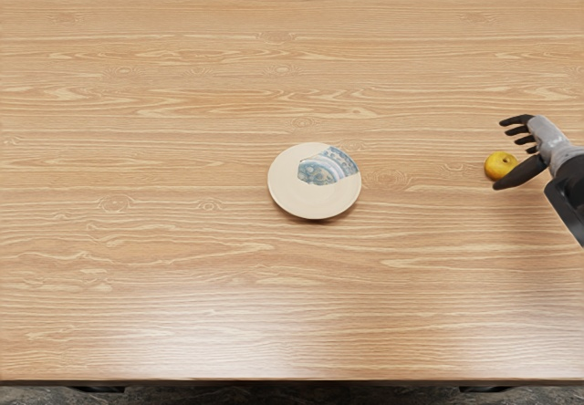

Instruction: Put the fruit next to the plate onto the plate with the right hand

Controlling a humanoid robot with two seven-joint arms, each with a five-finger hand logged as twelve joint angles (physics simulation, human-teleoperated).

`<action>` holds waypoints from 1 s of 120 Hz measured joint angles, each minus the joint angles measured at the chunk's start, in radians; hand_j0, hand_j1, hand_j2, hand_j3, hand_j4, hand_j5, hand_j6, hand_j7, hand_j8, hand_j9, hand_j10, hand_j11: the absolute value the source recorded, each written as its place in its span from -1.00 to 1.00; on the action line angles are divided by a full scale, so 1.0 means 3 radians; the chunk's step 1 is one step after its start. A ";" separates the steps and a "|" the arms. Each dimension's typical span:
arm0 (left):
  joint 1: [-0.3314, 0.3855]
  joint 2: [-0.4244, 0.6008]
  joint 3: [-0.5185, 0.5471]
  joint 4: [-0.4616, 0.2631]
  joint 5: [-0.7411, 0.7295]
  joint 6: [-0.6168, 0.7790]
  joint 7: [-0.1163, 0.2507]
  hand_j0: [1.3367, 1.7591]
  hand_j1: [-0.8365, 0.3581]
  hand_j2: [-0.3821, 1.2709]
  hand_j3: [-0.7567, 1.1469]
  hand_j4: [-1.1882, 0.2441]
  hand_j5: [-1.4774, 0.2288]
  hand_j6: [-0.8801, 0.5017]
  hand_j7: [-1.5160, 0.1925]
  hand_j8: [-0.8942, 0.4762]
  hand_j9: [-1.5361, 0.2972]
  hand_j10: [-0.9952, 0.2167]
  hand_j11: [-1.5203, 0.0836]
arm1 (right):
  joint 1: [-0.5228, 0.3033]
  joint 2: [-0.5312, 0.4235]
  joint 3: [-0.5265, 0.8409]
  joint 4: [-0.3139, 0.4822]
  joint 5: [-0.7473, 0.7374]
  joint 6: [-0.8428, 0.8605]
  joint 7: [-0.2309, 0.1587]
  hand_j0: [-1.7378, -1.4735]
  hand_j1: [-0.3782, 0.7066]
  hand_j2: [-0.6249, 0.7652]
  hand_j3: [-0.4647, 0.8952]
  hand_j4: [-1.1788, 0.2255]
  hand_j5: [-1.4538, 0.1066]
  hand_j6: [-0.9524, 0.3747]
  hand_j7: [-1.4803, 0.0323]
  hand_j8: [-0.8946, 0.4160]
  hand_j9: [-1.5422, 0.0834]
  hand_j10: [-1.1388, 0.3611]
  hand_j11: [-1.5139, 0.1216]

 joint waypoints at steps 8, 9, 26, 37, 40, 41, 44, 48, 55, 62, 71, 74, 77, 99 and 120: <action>0.0000 0.0000 0.0000 0.0000 0.0000 0.0000 0.0000 0.52 0.94 -0.53 -0.21 0.63 0.70 0.24 0.74 0.27 0.65 0.61 0.86 | 0.0001 0.0073 -0.0007 -0.0058 0.0001 -0.0030 -0.0011 -0.40 -0.31 -0.18 -0.32 0.26 0.38 -0.01 0.46 -0.08 0.43 0.13 0.39; 0.0001 0.0000 0.0000 0.0000 0.0000 0.0000 0.0000 0.52 0.94 -0.53 -0.21 0.63 0.70 0.24 0.74 0.27 0.65 0.61 0.86 | 0.0001 0.0082 -0.0009 -0.0068 0.0001 -0.0033 -0.0012 -0.40 -0.31 -0.18 -0.32 0.26 0.38 -0.01 0.46 -0.08 0.43 0.13 0.39; -0.0002 0.0000 0.0000 0.0000 -0.0001 0.0000 0.0000 0.52 0.94 -0.53 -0.21 0.63 0.70 0.24 0.74 0.27 0.65 0.61 0.86 | 0.0006 0.0222 -0.0035 -0.0184 -0.0003 -0.0059 -0.0018 -0.40 -0.26 -0.18 -0.32 0.23 0.34 -0.04 0.42 -0.11 0.40 0.10 0.36; -0.0002 0.0000 0.0000 0.0000 -0.0001 0.0000 0.0000 0.52 0.94 -0.53 -0.21 0.63 0.70 0.24 0.74 0.27 0.65 0.61 0.86 | 0.0018 0.0259 -0.0056 -0.0215 -0.0013 -0.0064 -0.0020 -0.40 -0.21 -0.19 -0.32 0.20 0.31 -0.07 0.38 -0.15 0.36 0.07 0.32; -0.0001 0.0000 0.0000 0.0000 -0.0001 0.0000 0.0000 0.52 0.94 -0.53 -0.21 0.63 0.70 0.24 0.74 0.27 0.65 0.61 0.86 | 0.0019 0.0265 -0.0059 -0.0226 -0.0017 -0.0064 -0.0020 -0.40 -0.20 -0.19 -0.32 0.19 0.30 -0.08 0.37 -0.16 0.35 0.06 0.31; -0.0002 0.0000 0.0000 0.0000 -0.0001 0.0000 0.0000 0.52 0.94 -0.53 -0.21 0.63 0.70 0.24 0.74 0.27 0.65 0.61 0.86 | 0.0020 0.0266 -0.0060 -0.0229 -0.0018 -0.0065 -0.0020 -0.40 -0.20 -0.19 -0.32 0.19 0.29 -0.08 0.37 -0.16 0.35 0.06 0.31; -0.0002 0.0000 0.0000 0.0000 -0.0001 0.0000 0.0000 0.52 0.94 -0.53 -0.21 0.63 0.70 0.24 0.74 0.27 0.65 0.61 0.86 | 0.0020 0.0270 -0.0063 -0.0241 -0.0022 -0.0065 -0.0020 -0.40 -0.19 -0.19 -0.32 0.18 0.29 -0.09 0.36 -0.17 0.34 0.06 0.30; 0.0000 0.0000 0.0000 0.0000 -0.0001 0.0001 0.0000 0.52 0.94 -0.53 -0.21 0.63 0.70 0.24 0.74 0.27 0.65 0.61 0.86 | 0.0020 0.0275 -0.0067 -0.0257 -0.0028 -0.0066 -0.0020 -0.40 -0.18 -0.20 -0.32 0.18 0.28 -0.10 0.36 -0.17 0.34 0.05 0.29; 0.0000 0.0000 0.0000 0.0000 -0.0001 0.0000 0.0000 0.52 0.94 -0.53 -0.21 0.63 0.70 0.24 0.74 0.27 0.65 0.61 0.86 | 0.0020 0.0281 -0.0075 -0.0286 -0.0034 -0.0066 -0.0019 -0.40 -0.16 -0.20 -0.32 0.17 0.27 -0.11 0.34 -0.18 0.33 0.04 0.28; -0.0001 0.0000 0.0000 0.0000 -0.0001 0.0001 0.0000 0.52 0.94 -0.53 -0.21 0.63 0.70 0.24 0.74 0.27 0.65 0.61 0.86 | 0.0022 0.0308 -0.0087 -0.0340 -0.0038 -0.0067 -0.0018 -0.40 -0.15 -0.20 -0.32 0.16 0.26 -0.12 0.33 -0.19 0.32 0.03 0.27; 0.0001 0.0000 0.0000 0.0000 -0.0001 0.0000 0.0000 0.52 0.94 -0.53 -0.21 0.63 0.70 0.24 0.74 0.27 0.65 0.61 0.86 | 0.0024 0.0386 -0.0099 -0.0454 -0.0041 -0.0067 -0.0017 -0.40 -0.14 -0.20 -0.32 0.16 0.25 -0.12 0.33 -0.20 0.31 0.03 0.27; -0.0002 0.0000 0.0000 0.0000 -0.0001 0.0000 0.0000 0.52 0.94 -0.53 -0.21 0.63 0.70 0.24 0.74 0.27 0.65 0.61 0.86 | 0.0025 0.0406 -0.0102 -0.0486 -0.0041 -0.0067 -0.0017 -0.40 -0.14 -0.20 -0.32 0.15 0.25 -0.12 0.33 -0.20 0.31 0.03 0.27; -0.0002 0.0000 0.0000 0.0000 0.0000 0.0000 0.0000 0.52 0.94 -0.53 -0.21 0.63 0.70 0.24 0.74 0.27 0.65 0.61 0.86 | 0.0025 0.0422 -0.0105 -0.0511 -0.0042 -0.0067 -0.0016 -0.40 -0.14 -0.20 -0.32 0.15 0.25 -0.12 0.33 -0.20 0.31 0.03 0.27; -0.0002 0.0000 0.0001 0.0000 -0.0001 0.0000 0.0000 0.52 0.94 -0.53 -0.21 0.63 0.70 0.24 0.74 0.27 0.65 0.61 0.86 | 0.0006 0.0473 -0.0117 -0.0624 -0.0044 -0.0067 -0.0011 -0.40 -0.13 -0.20 -0.32 0.15 0.25 -0.13 0.32 -0.20 0.31 0.02 0.26; -0.0001 0.0000 0.0000 0.0000 0.0000 0.0001 0.0000 0.52 0.94 -0.53 -0.21 0.63 0.70 0.24 0.74 0.27 0.65 0.61 0.86 | -0.0016 0.0499 -0.0157 -0.0726 -0.0047 -0.0067 0.0001 -0.40 -0.13 -0.20 -0.32 0.15 0.25 -0.13 0.32 -0.20 0.30 0.02 0.26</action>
